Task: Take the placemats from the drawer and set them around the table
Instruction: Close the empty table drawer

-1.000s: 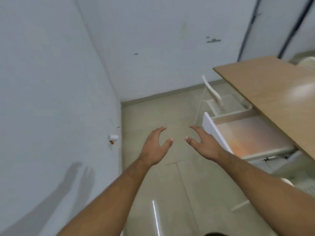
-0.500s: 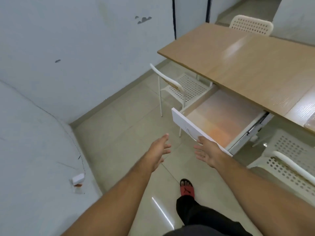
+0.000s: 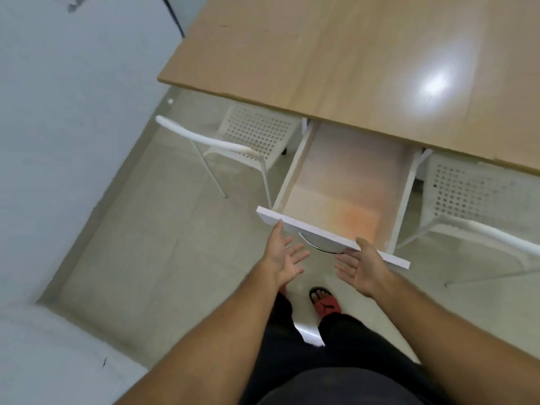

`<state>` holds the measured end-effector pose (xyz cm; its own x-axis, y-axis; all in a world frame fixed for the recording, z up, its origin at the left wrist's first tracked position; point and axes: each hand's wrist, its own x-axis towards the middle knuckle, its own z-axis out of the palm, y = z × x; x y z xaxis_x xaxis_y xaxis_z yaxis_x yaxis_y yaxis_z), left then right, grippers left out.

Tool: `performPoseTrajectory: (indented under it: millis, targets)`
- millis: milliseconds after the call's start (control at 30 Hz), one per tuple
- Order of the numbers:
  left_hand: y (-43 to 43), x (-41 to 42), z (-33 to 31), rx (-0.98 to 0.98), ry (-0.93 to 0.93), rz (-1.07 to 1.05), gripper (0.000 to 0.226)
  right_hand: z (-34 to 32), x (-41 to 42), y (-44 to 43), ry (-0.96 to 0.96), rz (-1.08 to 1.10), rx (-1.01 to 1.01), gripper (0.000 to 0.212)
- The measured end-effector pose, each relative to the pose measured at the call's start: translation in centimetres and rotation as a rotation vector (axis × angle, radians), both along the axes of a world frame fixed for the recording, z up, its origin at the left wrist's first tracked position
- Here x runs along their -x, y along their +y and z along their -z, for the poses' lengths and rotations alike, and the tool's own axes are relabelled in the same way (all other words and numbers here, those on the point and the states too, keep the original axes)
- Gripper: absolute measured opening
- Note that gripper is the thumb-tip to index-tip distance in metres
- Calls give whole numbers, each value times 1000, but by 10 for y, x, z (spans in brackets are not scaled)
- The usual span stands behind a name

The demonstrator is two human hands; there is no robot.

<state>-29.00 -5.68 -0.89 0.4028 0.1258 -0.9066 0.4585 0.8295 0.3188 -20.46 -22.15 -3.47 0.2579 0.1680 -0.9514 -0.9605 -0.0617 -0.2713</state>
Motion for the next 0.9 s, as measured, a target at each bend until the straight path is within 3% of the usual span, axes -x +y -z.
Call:
performPoseTrajectory:
  millis: [200,433,667,900]
  targets:
    - [45,-47,16,57,-2,184,104,-4,-12,19,56,260,2,76]
    - [67,-111,21,96,5,223,101,-12,-61,38,-21,374,-20,80]
    - [63,-198,8,27,-34,126,93,-11,-148,43,-115,284,-10,75]
    - [52,-277,14,3,-115,2,90,2,-222,49,-182,94,9,42]
